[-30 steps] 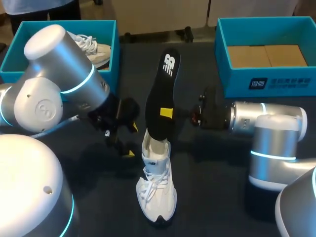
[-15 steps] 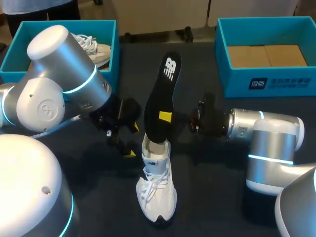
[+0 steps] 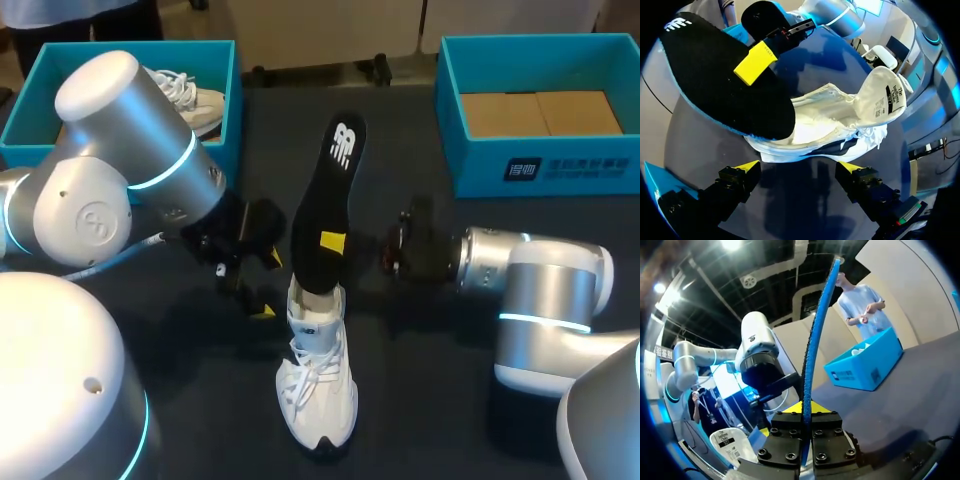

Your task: Take the shoe out of the shoebox, open the shoe tongue, remove and reinsert the insole, then place the shoe into the shoebox

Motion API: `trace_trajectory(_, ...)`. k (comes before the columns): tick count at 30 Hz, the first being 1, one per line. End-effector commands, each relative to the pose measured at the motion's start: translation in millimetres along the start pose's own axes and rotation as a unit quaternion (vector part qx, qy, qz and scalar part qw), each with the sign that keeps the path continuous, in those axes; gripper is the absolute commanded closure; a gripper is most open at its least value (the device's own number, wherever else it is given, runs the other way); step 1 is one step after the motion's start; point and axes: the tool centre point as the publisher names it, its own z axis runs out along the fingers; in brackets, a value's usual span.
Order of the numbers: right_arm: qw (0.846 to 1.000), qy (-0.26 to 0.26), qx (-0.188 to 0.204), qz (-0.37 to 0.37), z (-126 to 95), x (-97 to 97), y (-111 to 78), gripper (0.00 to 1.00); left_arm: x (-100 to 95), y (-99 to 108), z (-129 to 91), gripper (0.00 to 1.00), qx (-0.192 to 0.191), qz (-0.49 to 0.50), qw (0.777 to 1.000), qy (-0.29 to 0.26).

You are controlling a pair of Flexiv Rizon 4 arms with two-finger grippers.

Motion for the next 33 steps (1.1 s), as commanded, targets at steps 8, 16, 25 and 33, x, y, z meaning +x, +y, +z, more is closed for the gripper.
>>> trace_trajectory(8,1.000,0.002,-0.005,-0.010,-9,9.3,-10.0,1.00,-0.3,0,1,0.00,-0.001,0.000,1.000,0.000)
trace_trajectory(16,1.000,0.019,-0.005,-0.006,-12,7.8,-21.6,1.00,-0.3,0,1,0.00,-0.001,0.000,1.000,0.000)
trace_trajectory(25,0.999,0.034,0.000,0.008,-3,9.5,-38.6,1.00,-0.3,0,1,0.00,-0.001,0.000,1.000,0.000)
trace_trajectory(33,1.000,0.023,0.012,0.015,0,12.8,-45.5,1.00,-0.3,0,1,0.00,-0.001,0.000,1.000,0.000)
